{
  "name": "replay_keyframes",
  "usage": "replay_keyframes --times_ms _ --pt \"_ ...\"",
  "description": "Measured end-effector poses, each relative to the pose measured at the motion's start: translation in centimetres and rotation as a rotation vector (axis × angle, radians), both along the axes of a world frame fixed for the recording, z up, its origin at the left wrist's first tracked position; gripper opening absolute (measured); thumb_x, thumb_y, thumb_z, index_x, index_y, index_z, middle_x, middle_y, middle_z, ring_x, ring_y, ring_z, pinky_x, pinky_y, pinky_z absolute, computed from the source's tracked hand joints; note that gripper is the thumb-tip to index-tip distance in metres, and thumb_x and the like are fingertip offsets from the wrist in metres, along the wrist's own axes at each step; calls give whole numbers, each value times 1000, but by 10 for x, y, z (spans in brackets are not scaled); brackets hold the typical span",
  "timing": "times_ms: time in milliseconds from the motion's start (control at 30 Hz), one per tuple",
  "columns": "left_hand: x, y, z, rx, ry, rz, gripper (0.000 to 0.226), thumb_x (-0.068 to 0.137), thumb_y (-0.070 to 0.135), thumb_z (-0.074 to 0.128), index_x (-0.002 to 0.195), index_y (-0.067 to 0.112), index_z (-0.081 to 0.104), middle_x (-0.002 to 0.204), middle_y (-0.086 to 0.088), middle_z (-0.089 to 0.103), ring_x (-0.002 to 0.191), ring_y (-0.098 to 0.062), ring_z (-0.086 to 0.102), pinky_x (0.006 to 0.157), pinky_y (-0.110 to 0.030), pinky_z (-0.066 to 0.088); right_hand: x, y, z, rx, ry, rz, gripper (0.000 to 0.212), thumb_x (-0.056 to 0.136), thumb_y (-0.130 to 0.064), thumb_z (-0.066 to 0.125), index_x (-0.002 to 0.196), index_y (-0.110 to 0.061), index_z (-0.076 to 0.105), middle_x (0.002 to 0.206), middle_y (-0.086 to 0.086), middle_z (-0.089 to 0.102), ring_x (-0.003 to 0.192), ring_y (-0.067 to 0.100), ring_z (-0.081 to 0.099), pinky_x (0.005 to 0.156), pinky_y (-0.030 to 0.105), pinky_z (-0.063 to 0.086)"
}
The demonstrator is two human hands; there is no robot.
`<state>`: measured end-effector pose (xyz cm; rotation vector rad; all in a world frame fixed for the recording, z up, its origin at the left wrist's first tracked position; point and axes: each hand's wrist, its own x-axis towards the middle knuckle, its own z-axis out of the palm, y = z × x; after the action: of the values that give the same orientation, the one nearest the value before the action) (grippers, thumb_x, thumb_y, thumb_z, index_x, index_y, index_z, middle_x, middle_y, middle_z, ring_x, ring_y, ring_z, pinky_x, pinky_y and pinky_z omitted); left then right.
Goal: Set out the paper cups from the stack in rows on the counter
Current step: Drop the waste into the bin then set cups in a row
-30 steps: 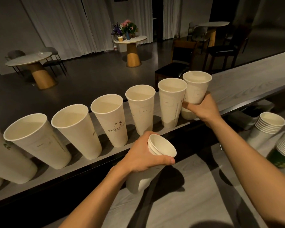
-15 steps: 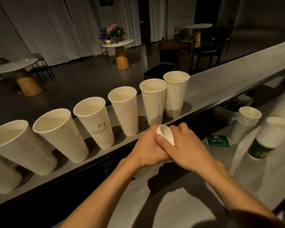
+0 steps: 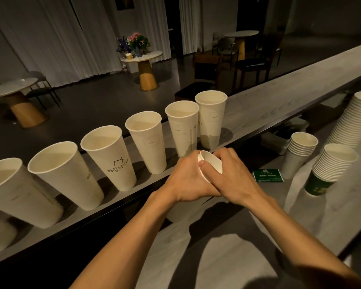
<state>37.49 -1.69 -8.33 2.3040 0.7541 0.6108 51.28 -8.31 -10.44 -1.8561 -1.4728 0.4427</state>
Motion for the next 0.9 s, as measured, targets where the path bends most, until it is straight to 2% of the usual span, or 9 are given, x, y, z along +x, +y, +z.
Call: replay_keyframes --times_ms 100,200,267,333,367,500,667,833,900 --pt "1 3 0 -3 -5 -18 54 67 22 97 90 43 53 93 4 70 95 -6 65 77 -35 56 3 3 -1 8 24 33 69 79 -82 39 116 -25 51 115 -4 48 94 6 53 70 20 40" --pt "0 3 -5 -28 -47 0 60 67 20 98 94 45 50 94 12 66 95 4 64 77 -28 55 4 6 -2 11 -3 39 74 74 -83 34 118 -26 49 116 -3 47 96 8 52 74 21 42" --pt "-1 1 -13 -43 -78 58 68 64 29 99 108 44 50 103 12 63 99 6 63 81 -28 58 5 8 1 19 -14 2 76 75 -80 37 123 -23 49 118 -2 46 102 14 53 83 30 48" --pt "-3 0 -22 -22 -27 112 92 58 46 97 132 39 42 122 13 58 112 -4 61 90 -33 60 7 10 6 10 31 -44 69 82 -75 44 124 -21 49 120 -1 46 106 19 54 87 38 52" --pt "-4 1 -26 -18 -2 123 100 58 49 95 138 39 36 127 14 56 115 -8 60 92 -36 60 8 11 7 5 47 -53 65 84 -73 46 123 -21 50 120 -1 46 106 19 54 87 39 53" --pt "-4 4 -28 -44 69 112 98 59 41 93 137 37 34 122 12 57 110 -12 62 87 -38 62 12 12 4 -2 59 -43 64 81 -73 44 118 -21 51 117 -2 47 102 18 56 80 35 51" --pt "-4 7 -19 -99 76 60 91 61 29 94 132 35 39 114 15 58 104 -9 63 85 -33 61 17 11 6 21 59 -20 46 94 -62 52 116 -21 51 115 -1 49 95 13 56 71 29 47" --pt "-16 12 -23 -225 25 -44 85 63 11 94 132 35 50 116 10 64 108 -6 65 90 -31 61 30 6 17 36 45 145 62 77 -72 43 116 -26 52 113 -6 51 96 9 57 72 26 45" --pt "-26 15 -30 -251 67 -77 85 64 11 94 133 34 51 120 10 64 113 -5 63 96 -31 58 46 4 27 117 165 174 64 74 -72 46 118 -26 55 112 -2 57 93 9 60 73 26 46"
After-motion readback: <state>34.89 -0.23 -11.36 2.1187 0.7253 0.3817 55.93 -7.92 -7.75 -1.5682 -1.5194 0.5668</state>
